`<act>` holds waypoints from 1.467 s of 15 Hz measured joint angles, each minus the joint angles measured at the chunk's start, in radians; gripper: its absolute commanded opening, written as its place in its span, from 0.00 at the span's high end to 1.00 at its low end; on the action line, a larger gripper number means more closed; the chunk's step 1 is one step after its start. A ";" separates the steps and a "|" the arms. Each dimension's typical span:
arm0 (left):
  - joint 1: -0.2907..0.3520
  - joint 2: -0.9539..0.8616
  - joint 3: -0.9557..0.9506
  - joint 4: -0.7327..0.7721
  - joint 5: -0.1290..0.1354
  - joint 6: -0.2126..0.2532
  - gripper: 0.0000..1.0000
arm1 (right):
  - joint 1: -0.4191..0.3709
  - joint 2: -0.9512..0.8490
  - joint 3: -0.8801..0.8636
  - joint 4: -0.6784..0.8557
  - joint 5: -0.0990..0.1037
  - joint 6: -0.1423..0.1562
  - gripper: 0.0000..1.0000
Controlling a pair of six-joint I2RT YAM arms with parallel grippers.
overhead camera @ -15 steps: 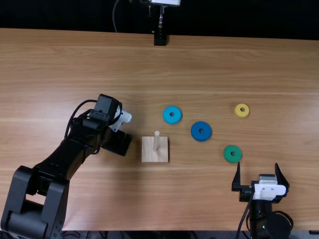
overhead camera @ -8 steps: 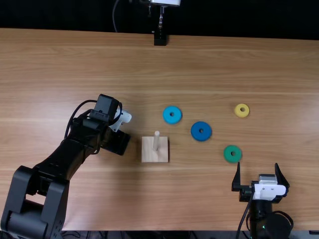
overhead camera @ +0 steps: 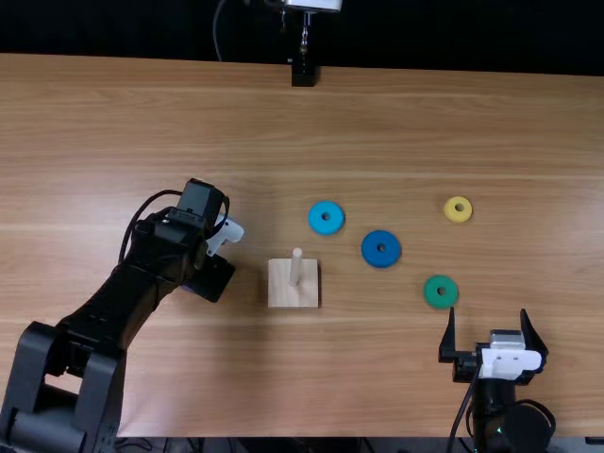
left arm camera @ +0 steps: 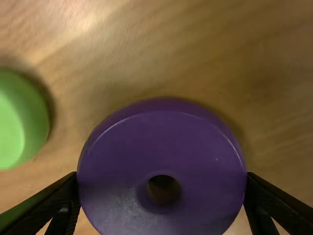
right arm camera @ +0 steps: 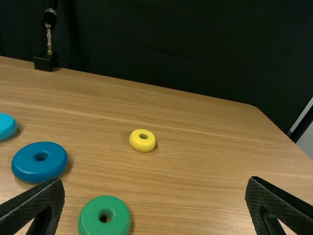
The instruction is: Build the Hanoi tower: stack the rings onto the peg from bottom to top in this color order: purple, dark blue, light blue, dark green, light green, yellow, orange.
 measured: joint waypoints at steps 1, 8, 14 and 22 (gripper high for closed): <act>0.000 -0.024 0.030 -0.059 -0.008 0.003 1.00 | 0.000 0.000 0.000 0.000 0.000 0.000 0.00; -0.067 -0.093 0.309 -0.376 -0.011 -0.116 1.00 | 0.000 0.000 0.000 0.001 0.000 0.000 0.00; -0.174 -0.090 0.639 -0.599 -0.008 -0.248 1.00 | 0.000 0.000 0.000 0.000 0.000 0.000 0.00; -0.283 0.031 0.824 -0.694 -0.007 -0.317 1.00 | 0.000 0.000 0.000 0.000 0.000 0.000 0.00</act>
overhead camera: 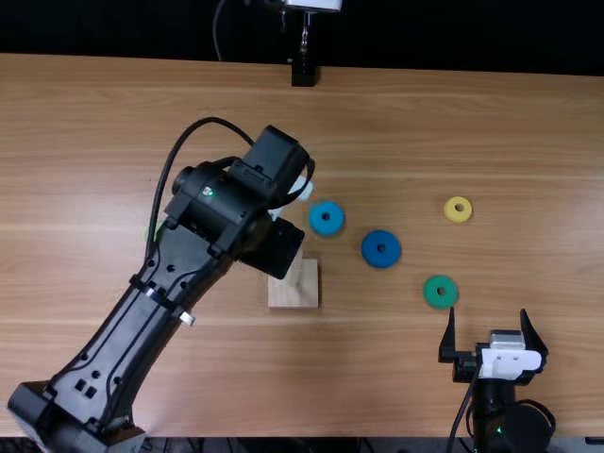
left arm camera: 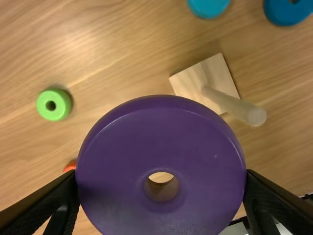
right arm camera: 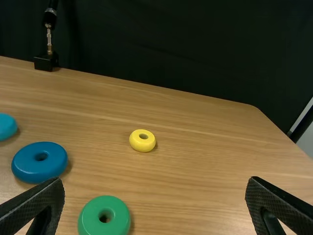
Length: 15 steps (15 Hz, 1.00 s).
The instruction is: Build the Hanoi tower: stack the rings onto the peg from bottom to top in this color order: purple, dark blue, light blue, dark green, light green, yellow, orange.
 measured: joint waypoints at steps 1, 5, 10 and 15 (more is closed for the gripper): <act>-0.011 0.012 0.004 0.000 0.002 -0.001 1.00 | 0.000 0.000 0.000 0.000 0.000 0.000 0.00; -0.038 0.040 0.029 0.003 0.003 -0.015 1.00 | 0.000 0.000 0.000 0.000 0.000 0.000 0.00; -0.071 0.096 0.057 0.018 0.004 -0.043 1.00 | 0.000 0.000 0.000 0.000 0.000 0.000 0.00; -0.089 0.120 0.095 0.018 0.004 -0.047 1.00 | 0.000 0.000 0.000 0.000 0.000 -0.001 0.00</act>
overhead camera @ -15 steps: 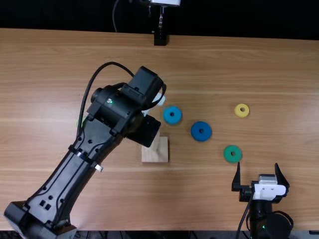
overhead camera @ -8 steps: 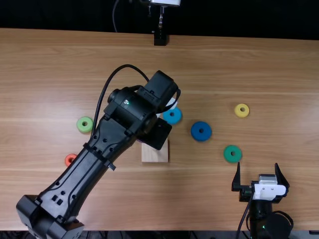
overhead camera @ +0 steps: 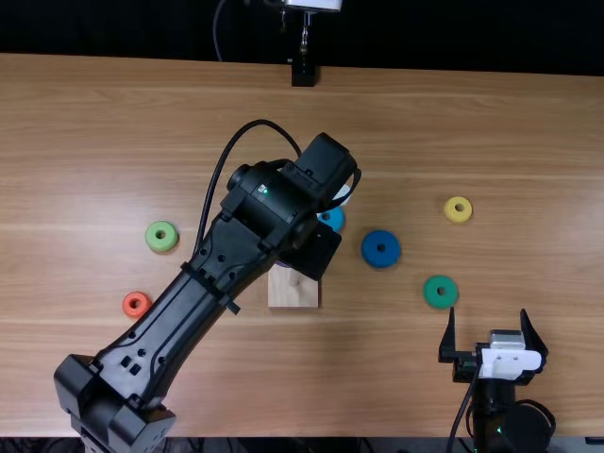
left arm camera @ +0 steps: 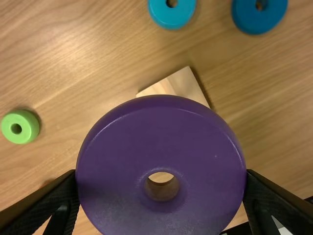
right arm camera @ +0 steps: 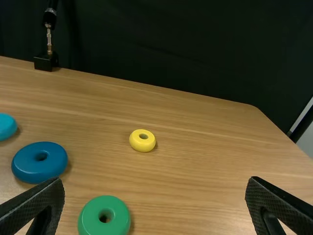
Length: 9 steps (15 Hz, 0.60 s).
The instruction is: Build the Hanoi tower: stack the rings onto the peg from bottom to top in this color order: purple, dark blue, light blue, dark green, light green, yellow, orange.
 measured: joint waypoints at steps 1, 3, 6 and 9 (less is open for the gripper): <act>-0.005 0.002 0.000 -0.002 0.000 0.000 1.00 | 0.000 0.000 0.000 0.000 0.000 0.000 0.00; -0.015 0.011 0.000 -0.002 0.001 0.000 1.00 | 0.000 0.000 0.000 0.000 0.000 0.001 0.00; -0.021 0.014 0.000 -0.002 0.000 -0.005 1.00 | 0.000 0.000 0.000 0.000 0.000 0.000 0.00; -0.021 0.014 0.000 -0.002 0.000 -0.007 1.00 | 0.000 0.000 0.000 -0.001 0.000 0.001 0.00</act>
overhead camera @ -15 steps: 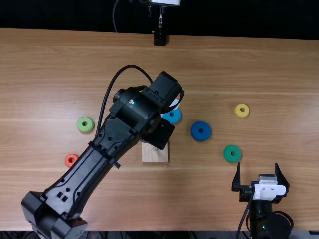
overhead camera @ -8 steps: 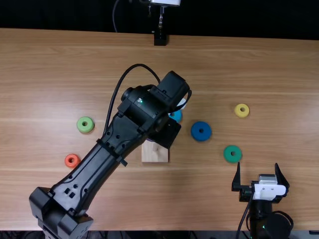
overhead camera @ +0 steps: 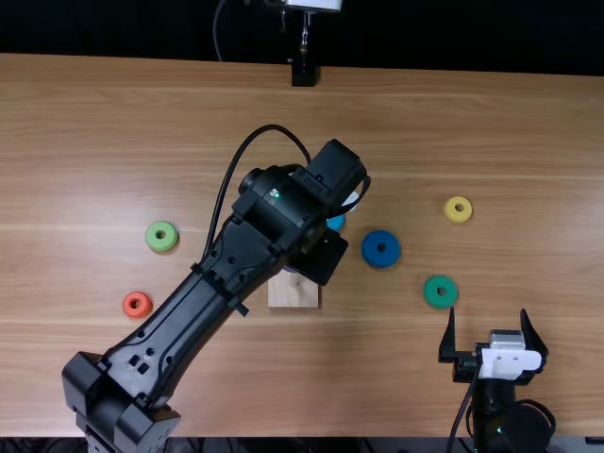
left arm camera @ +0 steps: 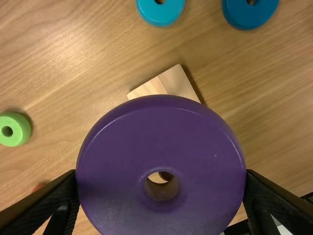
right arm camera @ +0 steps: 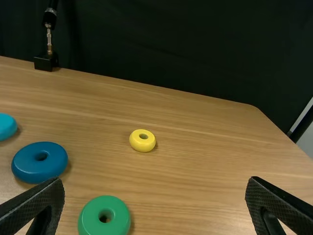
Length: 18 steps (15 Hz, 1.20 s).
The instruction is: Build the Hanoi tower: stack the rings onto the peg from bottom to top in this color order: purple, dark blue, light blue, dark green, light green, yellow, orange.
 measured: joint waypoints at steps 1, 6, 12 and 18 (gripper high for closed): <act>0.000 0.000 0.000 -0.001 0.000 0.000 1.00 | 0.000 0.000 0.000 0.000 0.000 0.000 0.00; -0.013 0.000 0.000 -0.010 0.000 -0.015 1.00 | 0.000 0.000 0.000 0.001 0.000 0.000 0.00; -0.013 0.000 -0.009 0.000 0.000 -0.042 1.00 | 0.000 0.000 0.000 0.001 0.000 0.000 0.00; -0.013 0.003 -0.035 0.000 0.004 -0.042 0.79 | 0.000 0.000 0.000 0.000 0.000 0.000 0.00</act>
